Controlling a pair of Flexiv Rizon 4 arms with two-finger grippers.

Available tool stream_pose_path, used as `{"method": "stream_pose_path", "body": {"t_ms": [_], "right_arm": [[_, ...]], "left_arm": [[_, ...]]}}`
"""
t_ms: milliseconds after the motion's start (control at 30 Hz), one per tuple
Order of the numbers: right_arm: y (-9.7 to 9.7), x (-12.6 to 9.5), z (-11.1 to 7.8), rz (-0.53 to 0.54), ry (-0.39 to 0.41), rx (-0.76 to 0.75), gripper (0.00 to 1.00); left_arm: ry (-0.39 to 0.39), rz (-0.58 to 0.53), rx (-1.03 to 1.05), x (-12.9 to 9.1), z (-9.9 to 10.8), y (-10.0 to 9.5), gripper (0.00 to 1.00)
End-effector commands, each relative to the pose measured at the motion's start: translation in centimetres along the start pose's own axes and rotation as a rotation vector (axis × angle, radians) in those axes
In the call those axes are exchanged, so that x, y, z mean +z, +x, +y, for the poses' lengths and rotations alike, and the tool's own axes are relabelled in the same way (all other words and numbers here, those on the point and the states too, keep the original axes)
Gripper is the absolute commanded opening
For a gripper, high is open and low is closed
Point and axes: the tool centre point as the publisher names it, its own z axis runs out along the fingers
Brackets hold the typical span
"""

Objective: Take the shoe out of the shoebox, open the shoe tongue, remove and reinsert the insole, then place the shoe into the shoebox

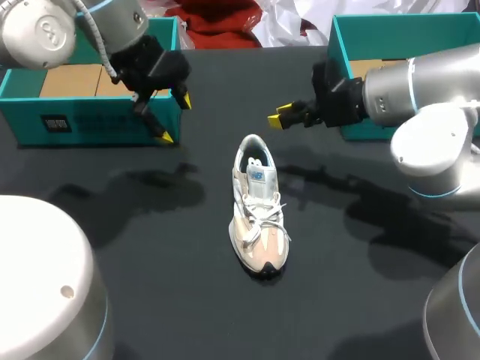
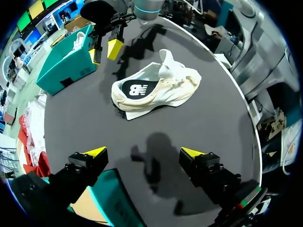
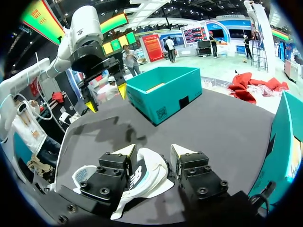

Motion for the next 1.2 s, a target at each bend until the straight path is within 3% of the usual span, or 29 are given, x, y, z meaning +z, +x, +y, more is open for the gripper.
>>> {"method": "stream_pose_path", "body": {"t_ms": [33,333,467,567,700,800,1200], "right_arm": [[0.0,-0.3,0.5,-0.063,0.291,0.029,0.44],[-1.9,-1.1,0.4,-0.118,0.505,0.160,0.37],[-2.1,-1.6,0.1,-0.152,0.607,0.222,0.20],[-1.9,-1.9,0.0,-0.206,0.676,0.259,0.00],[-1.1,-2.3,-0.5,-0.332,0.749,0.323,0.00],[-0.6,-2.5,-0.7,-0.473,0.690,0.355,0.00],[-0.6,-2.5,-0.7,-0.473,0.690,0.355,0.00]], "left_arm": [[0.014,0.016,0.013,-2.6,1.1,-0.2,1.00],[0.038,0.028,0.022,-6.5,3.6,-0.8,1.00],[0.033,0.034,0.031,-8.0,4.3,-0.8,1.00],[0.043,0.053,0.065,-8.7,4.6,-0.6,1.00],[0.037,0.073,0.099,-9.3,5.0,-0.4,1.00],[0.037,0.073,0.099,-9.3,5.0,-0.4,1.00],[0.037,0.073,0.099,-9.3,5.0,-0.4,1.00]]}}
